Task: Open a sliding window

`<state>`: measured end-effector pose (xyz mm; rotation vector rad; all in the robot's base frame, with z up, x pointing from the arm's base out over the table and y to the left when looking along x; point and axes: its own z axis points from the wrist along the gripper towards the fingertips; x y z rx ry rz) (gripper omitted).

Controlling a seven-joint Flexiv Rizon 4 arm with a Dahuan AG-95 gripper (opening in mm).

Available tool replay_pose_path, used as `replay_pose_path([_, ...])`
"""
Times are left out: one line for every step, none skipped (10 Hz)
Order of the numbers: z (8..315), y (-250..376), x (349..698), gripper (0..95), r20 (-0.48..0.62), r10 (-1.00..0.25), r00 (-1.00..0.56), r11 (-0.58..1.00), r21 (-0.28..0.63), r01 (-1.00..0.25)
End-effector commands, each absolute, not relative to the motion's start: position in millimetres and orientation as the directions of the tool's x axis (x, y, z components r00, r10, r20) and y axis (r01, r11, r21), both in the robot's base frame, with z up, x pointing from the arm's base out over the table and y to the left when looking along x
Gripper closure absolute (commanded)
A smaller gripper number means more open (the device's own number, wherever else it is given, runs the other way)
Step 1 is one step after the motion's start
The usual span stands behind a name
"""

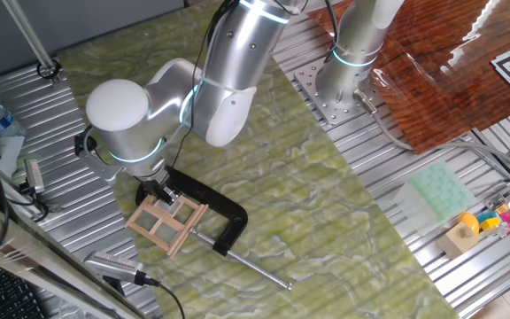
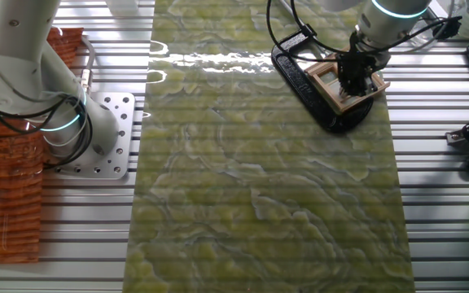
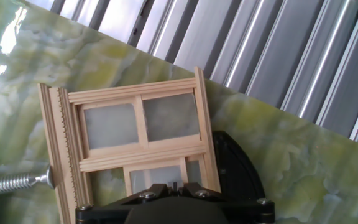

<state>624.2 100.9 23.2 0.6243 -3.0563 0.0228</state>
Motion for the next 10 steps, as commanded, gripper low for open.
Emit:
replay_pose_path([23.8,99.2,624.7,95.0,0.025,-0.391,-0.920,0.920,-0.013,-0.391])
replay_pose_path([24.2,97.5,625.2,95.0,0.023,-0.389,-0.921,0.921,-0.014,-0.390])
replay_pose_path([24.9,94.8,626.3,95.0,0.022,-0.389,-0.921,0.921,-0.015,-0.389])
replay_pose_path([25.6,91.3,627.4,95.0,0.020,-0.391,-0.920,0.920,-0.015,-0.391])
replay_pose_path([25.8,87.8,628.5,95.0,0.020,-0.394,-0.919,0.919,-0.015,-0.394])
replay_pose_path([25.5,83.4,630.3,95.0,0.020,-0.400,-0.916,0.916,-0.014,-0.400])
replay_pose_path([25.3,81.0,631.4,95.0,0.019,-0.402,-0.916,0.916,-0.013,-0.402])
replay_pose_path([26.1,80.5,631.6,95.0,0.014,-0.400,-0.916,0.917,0.001,-0.400])
replay_pose_path([27.6,81.1,631.4,95.0,0.014,-0.399,-0.917,0.917,0.004,-0.399])
replay_pose_path([32.4,82.7,630.2,95.0,0.015,-0.399,-0.917,0.917,0.008,-0.399])
